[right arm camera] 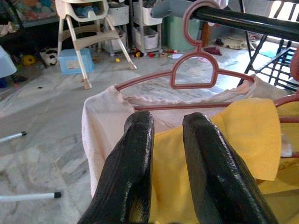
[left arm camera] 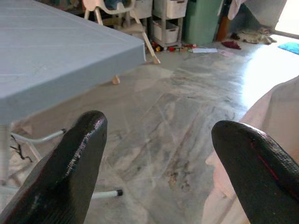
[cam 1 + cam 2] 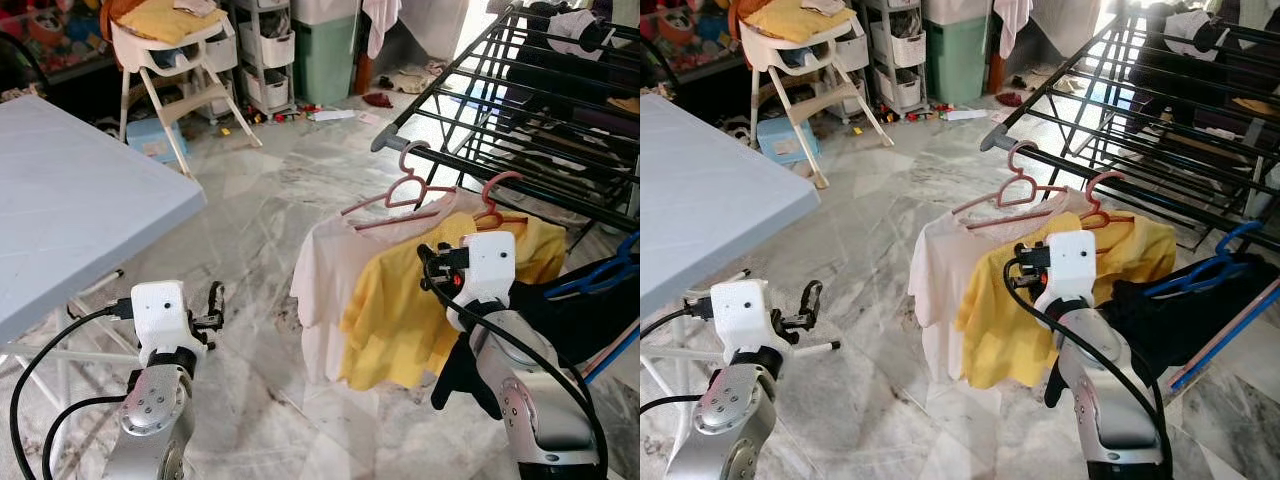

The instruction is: Hang hanger

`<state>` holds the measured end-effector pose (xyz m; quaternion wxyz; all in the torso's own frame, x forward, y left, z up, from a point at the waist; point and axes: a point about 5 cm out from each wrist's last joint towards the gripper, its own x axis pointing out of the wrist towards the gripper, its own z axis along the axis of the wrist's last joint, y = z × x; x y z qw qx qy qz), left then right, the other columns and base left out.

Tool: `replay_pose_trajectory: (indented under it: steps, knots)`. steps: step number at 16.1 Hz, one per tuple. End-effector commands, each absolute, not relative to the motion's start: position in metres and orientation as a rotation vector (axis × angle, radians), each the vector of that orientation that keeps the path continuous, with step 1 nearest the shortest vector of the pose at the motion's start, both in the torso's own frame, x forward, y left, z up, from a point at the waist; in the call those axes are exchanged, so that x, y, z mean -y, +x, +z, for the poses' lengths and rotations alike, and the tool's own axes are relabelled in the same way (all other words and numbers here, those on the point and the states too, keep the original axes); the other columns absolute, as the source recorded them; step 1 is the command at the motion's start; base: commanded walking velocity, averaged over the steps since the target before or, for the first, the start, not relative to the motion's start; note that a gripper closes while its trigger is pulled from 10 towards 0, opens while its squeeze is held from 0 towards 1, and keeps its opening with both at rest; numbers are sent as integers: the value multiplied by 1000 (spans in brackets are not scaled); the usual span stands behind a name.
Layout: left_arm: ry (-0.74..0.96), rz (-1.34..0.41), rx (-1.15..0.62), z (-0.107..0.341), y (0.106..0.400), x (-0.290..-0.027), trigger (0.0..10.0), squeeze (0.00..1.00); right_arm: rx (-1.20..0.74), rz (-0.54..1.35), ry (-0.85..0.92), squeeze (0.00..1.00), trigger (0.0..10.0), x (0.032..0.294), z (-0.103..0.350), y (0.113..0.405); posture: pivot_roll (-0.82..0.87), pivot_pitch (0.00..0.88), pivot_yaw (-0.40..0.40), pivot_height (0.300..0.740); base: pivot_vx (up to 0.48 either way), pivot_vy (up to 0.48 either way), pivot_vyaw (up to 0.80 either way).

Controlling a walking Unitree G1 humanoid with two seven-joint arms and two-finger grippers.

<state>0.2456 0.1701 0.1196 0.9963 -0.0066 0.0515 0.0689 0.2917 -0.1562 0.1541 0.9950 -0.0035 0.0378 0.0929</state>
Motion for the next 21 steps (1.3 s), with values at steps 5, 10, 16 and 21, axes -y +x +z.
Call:
replay_pose_trajectory:
  steps: [5,10,16,21]
  knots:
    - [-17,132,-89,121,247,-168,10000,0,-29,211,0,0,10000,153,165,290,-31,86,10,740,0,0,640]
    - [-19,113,-90,123,254,-170,10000,0,-44,167,27,0,10000,158,164,294,-32,80,18,740,0,0,0]
    - [-67,127,-99,123,258,-175,10000,0,-41,170,33,0,10000,157,164,294,-32,83,23,740,0,0,-755]
    - [-83,103,-107,120,257,-171,10000,0,-45,168,25,0,10000,157,163,294,-33,85,21,740,0,376,-775]
